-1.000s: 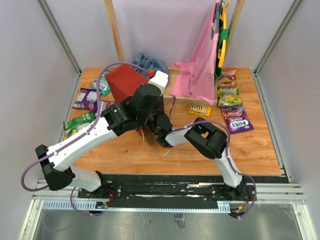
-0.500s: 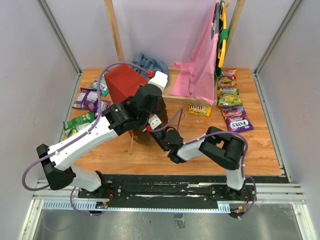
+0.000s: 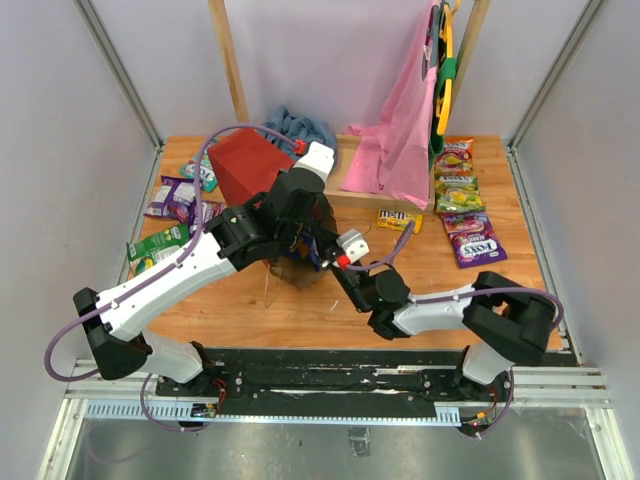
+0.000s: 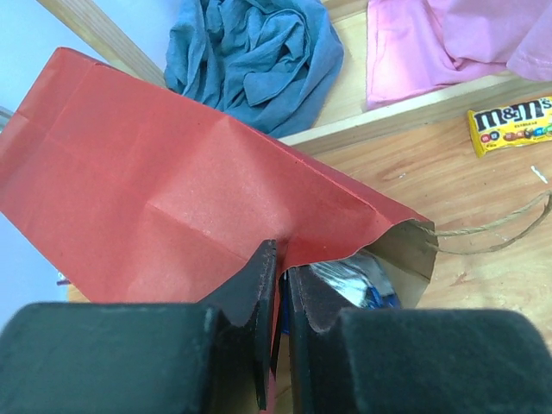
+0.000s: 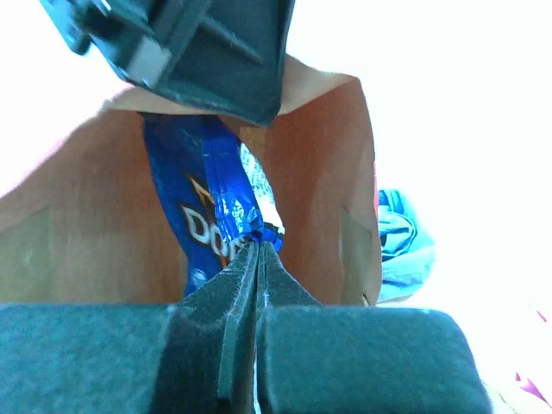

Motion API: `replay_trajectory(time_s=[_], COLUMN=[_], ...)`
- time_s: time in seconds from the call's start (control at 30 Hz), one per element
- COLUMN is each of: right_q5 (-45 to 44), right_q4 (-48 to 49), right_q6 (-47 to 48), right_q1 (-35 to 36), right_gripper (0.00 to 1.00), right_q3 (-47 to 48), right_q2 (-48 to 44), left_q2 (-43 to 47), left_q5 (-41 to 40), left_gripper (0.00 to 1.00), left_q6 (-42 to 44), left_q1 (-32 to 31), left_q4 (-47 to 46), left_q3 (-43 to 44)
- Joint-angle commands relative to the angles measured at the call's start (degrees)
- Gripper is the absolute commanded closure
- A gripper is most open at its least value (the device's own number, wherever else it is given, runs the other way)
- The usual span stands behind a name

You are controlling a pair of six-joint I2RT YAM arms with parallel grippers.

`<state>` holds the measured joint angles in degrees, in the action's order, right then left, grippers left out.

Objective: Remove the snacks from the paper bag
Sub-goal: Take out the snack from the paper bag, then place the snack at the center of the board.

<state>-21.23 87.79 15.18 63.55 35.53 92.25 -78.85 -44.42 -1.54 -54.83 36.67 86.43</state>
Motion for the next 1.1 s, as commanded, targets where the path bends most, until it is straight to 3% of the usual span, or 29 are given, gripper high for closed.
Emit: replay_trajectory(time_s=[0.0, 0.23, 0.3, 0.43, 0.5, 0.7, 1.07], right_q5=[0.0, 1.0, -0.6, -3.3, -2.8, -3.6, -6.8], right_q4=[3.2, -0.3, -9.2, -45.4, -55.8, -70.6, -82.7], right_q6=[0.1, -0.7, -1.9, -10.0, -10.4, -8.9, -10.7], right_q1=[2.3, 4.0, 4.0, 4.0, 3.9, 2.1, -1.4], right_gripper=[0.99, 0.99, 0.99, 0.99, 0.99, 0.99, 0.99], right_q3=[-3.4, -9.6, -10.2, -2.4, 1.4, 6.7, 11.6], right_q2=[-6.3, -20.4, -27.6, -44.4, -48.4, -52.8, -56.0], left_q2=[-0.2, -1.3, -1.8, -2.2, -2.5, -1.8, -0.7], left_q5=[-2.7, -8.1, -10.0, -11.5, -12.0, -13.1, -13.2], left_gripper=[0.86, 0.86, 0.86, 0.86, 0.86, 0.85, 0.85], left_q6=[-0.7, 0.2, 0.2, 0.3, 0.3, 0.7, -0.6], left_q1=[0.6, 1.6, 2.0, 2.5, 2.6, 2.6, 2.6], left_q4=[0.7, 1.4, 2.2, 2.4, 2.4, 0.7, 1.9], left_q3=[1.0, 2.5, 3.5, 4.7, 5.5, 6.7, 10.0])
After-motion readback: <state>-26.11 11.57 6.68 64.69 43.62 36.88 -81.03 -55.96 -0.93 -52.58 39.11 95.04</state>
